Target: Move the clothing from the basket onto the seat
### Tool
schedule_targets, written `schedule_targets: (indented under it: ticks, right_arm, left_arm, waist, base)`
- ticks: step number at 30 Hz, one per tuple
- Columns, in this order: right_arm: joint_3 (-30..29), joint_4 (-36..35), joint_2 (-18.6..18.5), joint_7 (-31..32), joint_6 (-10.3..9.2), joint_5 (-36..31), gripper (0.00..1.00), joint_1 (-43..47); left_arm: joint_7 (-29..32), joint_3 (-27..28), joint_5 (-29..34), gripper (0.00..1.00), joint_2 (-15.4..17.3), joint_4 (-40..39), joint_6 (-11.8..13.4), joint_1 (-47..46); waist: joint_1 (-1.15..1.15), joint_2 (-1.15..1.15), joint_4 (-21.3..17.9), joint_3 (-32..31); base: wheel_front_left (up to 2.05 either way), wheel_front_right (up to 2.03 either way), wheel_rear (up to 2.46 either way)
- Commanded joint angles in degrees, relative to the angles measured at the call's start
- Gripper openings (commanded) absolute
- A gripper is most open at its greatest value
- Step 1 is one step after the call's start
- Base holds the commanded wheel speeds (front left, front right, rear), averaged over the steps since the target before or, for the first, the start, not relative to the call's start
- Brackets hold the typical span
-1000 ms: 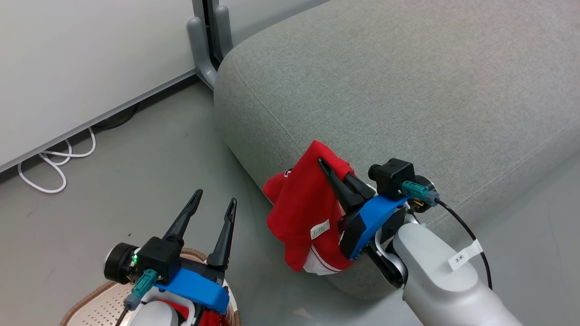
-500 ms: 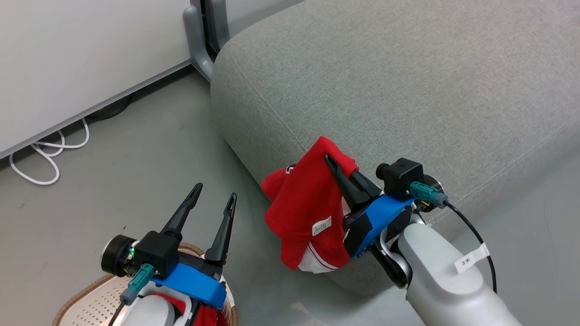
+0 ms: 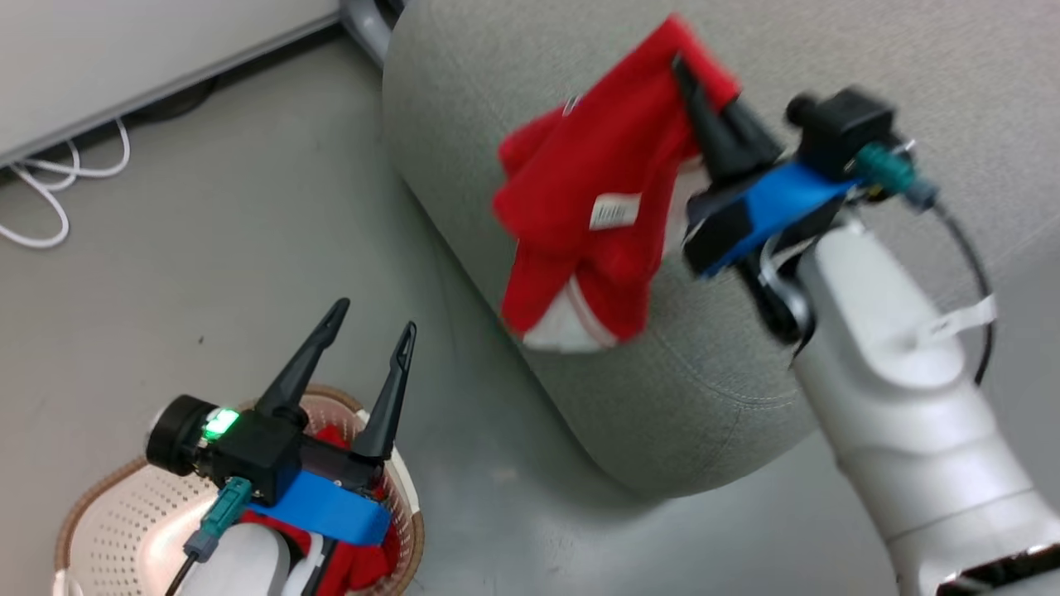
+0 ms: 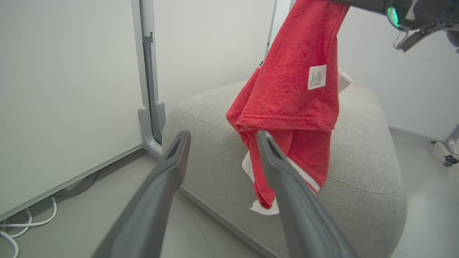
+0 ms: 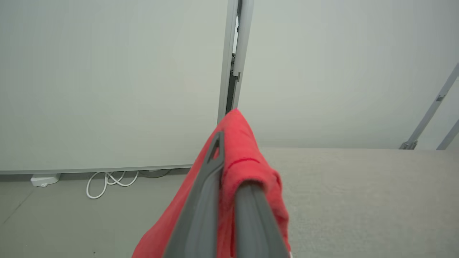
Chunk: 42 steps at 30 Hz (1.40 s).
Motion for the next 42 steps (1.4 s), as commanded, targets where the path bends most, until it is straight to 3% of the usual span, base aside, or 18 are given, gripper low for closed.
schedule_targets:
  ticks: [1, 6, 19, 26, 35, 36, 37, 38, 39, 42]
  right_arm:
    - [-2.6, -0.6, -0.8, -0.1, 0.01, -0.8, 0.0, -2.7]
    - [-9.5, -1.9, -2.8, 0.9, 0.01, -3.3, 0.0, -8.6]
    - [-30.8, -5.4, -12.6, 3.8, 0.02, -8.3, 0.0, -24.2]
    - [-38.3, 0.5, -11.1, 3.3, 0.01, -11.8, 0.0, -23.6]
    - [-43.3, 11.9, -8.3, 1.7, 0.01, -18.6, 0.0, -21.7]
    - [-43.7, 12.7, -8.3, 1.4, 0.01, -19.5, 0.15, -21.6]
    - [-44.0, 13.3, -8.4, 1.2, 0.01, -20.6, 0.36, -21.5]
    - [-44.5, 13.8, -8.4, 0.8, 0.01, -21.3, 0.74, -21.5]
    - [-45.1, 14.3, -8.3, 0.8, 0.01, -21.9, 1.0, -21.6]
    - [-46.5, 15.6, -7.8, 0.3, 0.01, -23.6, 1.0, -22.2]
  left_arm:
    - [-0.1, 0.0, 0.5, 1.0, 0.9, -1.1, 0.1, -1.2]
    - [0.7, 0.5, 1.0, 1.0, 2.8, -4.4, 0.1, -2.5]
    - [6.5, 2.8, 3.1, 1.0, 8.3, -18.6, 0.8, -8.2]
    - [8.2, 3.3, 4.0, 1.0, 10.1, -23.2, 0.9, -9.3]
    - [7.8, 2.5, 4.6, 1.0, 10.5, -25.3, 1.2, -10.5]
    - [7.7, 2.5, 4.6, 1.0, 10.5, -25.3, 1.2, -10.6]
    - [7.5, 2.4, 4.5, 1.0, 10.4, -25.1, 1.3, -10.7]
    - [7.3, 2.3, 4.5, 1.0, 10.4, -24.9, 1.3, -10.8]
    - [7.2, 2.2, 4.5, 1.0, 10.2, -24.7, 1.2, -10.8]
    - [6.7, 1.9, 4.2, 1.0, 9.8, -24.0, 1.4, -11.0]
  waist:
    - [-0.01, 0.0, 1.8, 3.8]
    - [-0.01, 0.0, 2.5, 8.4]
    - [-0.01, 0.0, 4.0, 24.1]
    - [-0.01, 0.0, 4.5, 28.7]
    - [-0.01, 0.0, 5.8, 31.3]
    - [-0.01, 0.0, 5.9, 31.3]
    - [-0.01, 0.0, 6.0, 31.3]
    - [-0.01, 0.0, 6.1, 31.3]
    - [-0.01, 0.0, 6.3, 31.1]
    - [-0.01, 0.0, 6.6, 30.5]
  base:
    - [0.0, 0.0, 0.0]
    - [0.0, 0.0, 0.0]
    - [0.0, 0.0, 0.0]
    - [0.0, 0.0, 0.0]
    - [0.0, 0.0, 0.0]
    - [0.0, 0.0, 0.0]
    - [0.0, 0.0, 0.0]
    - [0.0, 0.0, 0.0]
    - [0.0, 0.0, 0.0]
    - [0.0, 0.0, 0.0]
